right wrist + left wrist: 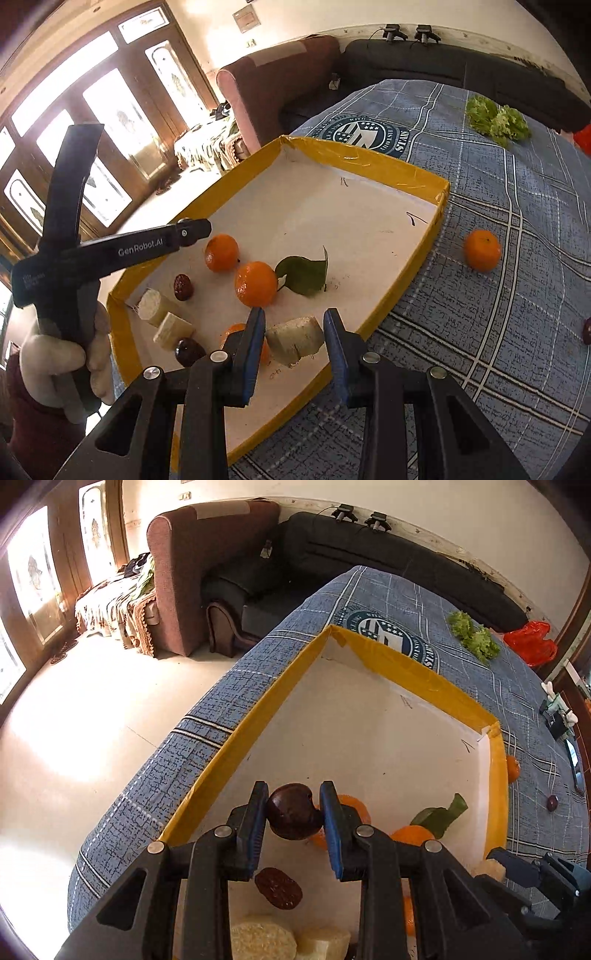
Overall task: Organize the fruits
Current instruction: 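Carry cube and plum into the yellow tray and open both tools, then move both open tools back over the bed toward the last fruit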
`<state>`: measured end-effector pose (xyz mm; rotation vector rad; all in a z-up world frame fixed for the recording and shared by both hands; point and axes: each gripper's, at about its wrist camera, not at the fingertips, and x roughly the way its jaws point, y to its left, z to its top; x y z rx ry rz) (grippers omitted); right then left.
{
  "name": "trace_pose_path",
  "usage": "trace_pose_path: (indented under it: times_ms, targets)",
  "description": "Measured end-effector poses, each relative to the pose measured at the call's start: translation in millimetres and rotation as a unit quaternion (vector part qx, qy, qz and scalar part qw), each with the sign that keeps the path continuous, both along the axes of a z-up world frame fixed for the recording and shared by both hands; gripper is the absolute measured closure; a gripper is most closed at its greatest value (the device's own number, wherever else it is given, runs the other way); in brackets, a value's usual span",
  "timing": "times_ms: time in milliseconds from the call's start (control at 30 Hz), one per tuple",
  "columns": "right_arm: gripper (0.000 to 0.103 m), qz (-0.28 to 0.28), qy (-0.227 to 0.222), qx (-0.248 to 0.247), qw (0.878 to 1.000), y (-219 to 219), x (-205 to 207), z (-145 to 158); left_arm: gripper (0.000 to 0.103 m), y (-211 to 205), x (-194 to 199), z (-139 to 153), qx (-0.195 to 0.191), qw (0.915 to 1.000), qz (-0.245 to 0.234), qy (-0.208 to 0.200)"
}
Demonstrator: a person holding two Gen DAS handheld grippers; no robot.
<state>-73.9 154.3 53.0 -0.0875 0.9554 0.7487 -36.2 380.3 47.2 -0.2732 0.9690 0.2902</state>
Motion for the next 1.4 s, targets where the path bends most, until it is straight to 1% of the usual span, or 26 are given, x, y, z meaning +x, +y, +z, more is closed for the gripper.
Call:
trace_pose_path:
  times_ms: [67,167,233,267,300,367,400,433,467,500,533,633,700,767,867,967,1100,1133,1233,1400]
  targets:
    - [0.066,0.003,-0.007,-0.01,1.0,4,-1,-3,0.075,3,0,-5,0.0,1.0,0.005,0.008]
    - [0.066,0.006,-0.022,-0.026,0.999,11,-2,-5,0.074,6,-4,-8,-0.005,0.9999,0.008,0.006]
    - [0.065,0.006,-0.023,-0.027,0.999,13,-5,-4,0.065,9,-10,-4,-0.012,0.9999,0.012,-0.001]
    - [0.065,0.007,-0.023,-0.026,0.999,14,-5,-5,0.055,10,-13,-2,-0.014,0.9998,0.016,-0.007]
    - [0.065,0.007,-0.023,-0.025,0.999,14,-5,-5,0.049,12,-16,1,-0.014,0.9996,0.019,-0.013]
    - [0.065,0.008,-0.024,-0.021,0.999,15,-7,-5,0.047,13,-25,9,-0.016,0.9992,0.023,-0.029]
    - [0.065,0.008,-0.025,-0.019,0.999,15,-8,-5,0.044,13,-29,12,-0.019,0.9989,0.024,-0.036]
    - [0.063,0.009,-0.025,-0.016,1.0,14,-9,-3,0.042,13,-32,15,-0.021,0.9986,0.026,-0.04]
    - [0.06,0.009,-0.023,-0.012,1.0,13,-10,-2,0.037,12,-36,18,-0.022,0.9983,0.028,-0.045]
    - [0.055,0.01,-0.023,-0.007,1.0,11,-13,1,0.034,12,-40,21,-0.023,0.998,0.03,-0.05]
    - [0.054,0.01,-0.024,-0.004,1.0,10,-14,3,0.034,11,-45,24,-0.025,0.9976,0.032,-0.057]
    - [0.054,0.008,-0.026,0.003,1.0,5,-18,7,0.032,5,-58,33,-0.03,0.9965,0.035,-0.069]
    - [0.054,0.001,-0.025,0.01,1.0,-1,-20,11,0.025,-1,-67,38,-0.026,0.9961,0.04,-0.074]
    - [0.053,-0.005,-0.025,0.016,1.0,-7,-20,14,0.022,-9,-76,43,-0.029,0.9952,0.039,-0.085]
    - [0.047,-0.019,-0.029,0.022,0.999,-22,-25,19,0.02,-25,-89,49,-0.034,0.994,0.038,-0.097]
    - [0.045,-0.035,-0.033,0.024,0.999,-39,-33,20,0.02,-45,-102,56,-0.02,0.9935,0.038,-0.106]
    - [0.044,-0.064,-0.029,0.03,0.997,-70,-41,17,0.02,-72,-120,66,0.015,0.9917,0.042,-0.121]
    - [0.043,-0.071,-0.026,0.032,0.997,-78,-42,16,0.02,-82,-124,69,0.037,0.9908,0.045,-0.122]
    - [0.043,-0.094,-0.018,0.037,0.995,-101,-45,13,0.02,-101,-133,73,0.08,0.9881,0.042,-0.125]
    - [0.043,-0.122,-0.014,0.048,0.991,-133,-51,12,0.02,-126,-134,78,0.123,0.9848,0.028,-0.12]
